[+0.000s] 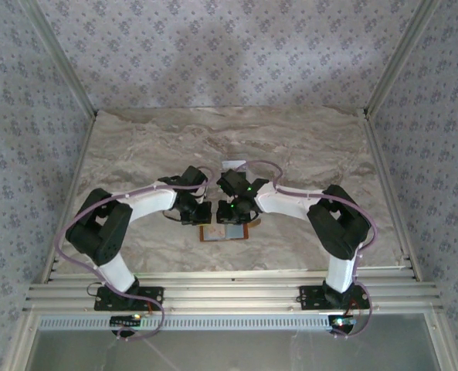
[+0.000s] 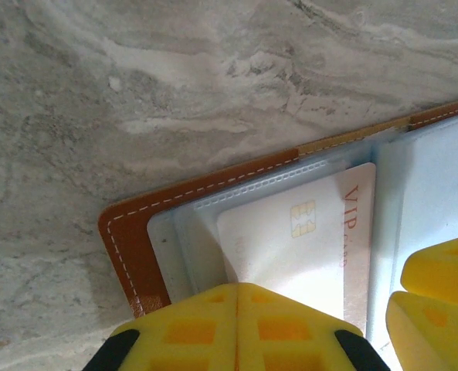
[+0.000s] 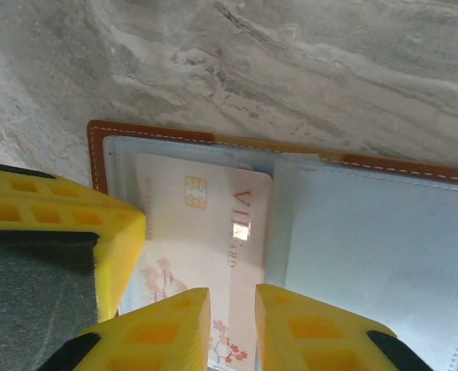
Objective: Take the credit cards out of the card holder
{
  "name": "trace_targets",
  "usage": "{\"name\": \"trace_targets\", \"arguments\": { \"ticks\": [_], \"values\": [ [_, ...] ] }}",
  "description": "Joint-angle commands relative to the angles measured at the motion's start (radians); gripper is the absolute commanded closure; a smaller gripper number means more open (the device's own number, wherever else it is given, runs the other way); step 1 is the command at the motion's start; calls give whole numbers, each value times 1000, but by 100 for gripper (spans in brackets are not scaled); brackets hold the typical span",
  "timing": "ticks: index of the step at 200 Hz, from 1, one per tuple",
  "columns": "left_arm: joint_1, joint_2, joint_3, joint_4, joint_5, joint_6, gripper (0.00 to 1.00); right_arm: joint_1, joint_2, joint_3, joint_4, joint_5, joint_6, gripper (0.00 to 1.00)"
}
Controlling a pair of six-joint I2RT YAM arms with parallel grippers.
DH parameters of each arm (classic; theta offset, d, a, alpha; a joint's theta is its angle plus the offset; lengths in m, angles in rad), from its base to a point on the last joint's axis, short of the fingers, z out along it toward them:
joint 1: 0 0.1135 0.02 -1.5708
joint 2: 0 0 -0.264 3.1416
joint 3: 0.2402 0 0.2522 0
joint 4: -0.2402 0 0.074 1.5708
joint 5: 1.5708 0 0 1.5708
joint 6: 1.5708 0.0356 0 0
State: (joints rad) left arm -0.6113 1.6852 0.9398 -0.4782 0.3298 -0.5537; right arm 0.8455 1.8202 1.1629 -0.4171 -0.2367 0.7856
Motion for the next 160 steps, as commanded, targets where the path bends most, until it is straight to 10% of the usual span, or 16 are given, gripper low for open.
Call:
{"name": "trace_targets", "arguments": {
  "ticks": [1,160],
  "values": [
    [-6,44,-14,-42,-37,30,93,-6,19,11,6,-23,-6,76],
    [-6,62,-19,-59,-54,41,94,-55,93,-104,160,-138,-13,76]
  ]
}}
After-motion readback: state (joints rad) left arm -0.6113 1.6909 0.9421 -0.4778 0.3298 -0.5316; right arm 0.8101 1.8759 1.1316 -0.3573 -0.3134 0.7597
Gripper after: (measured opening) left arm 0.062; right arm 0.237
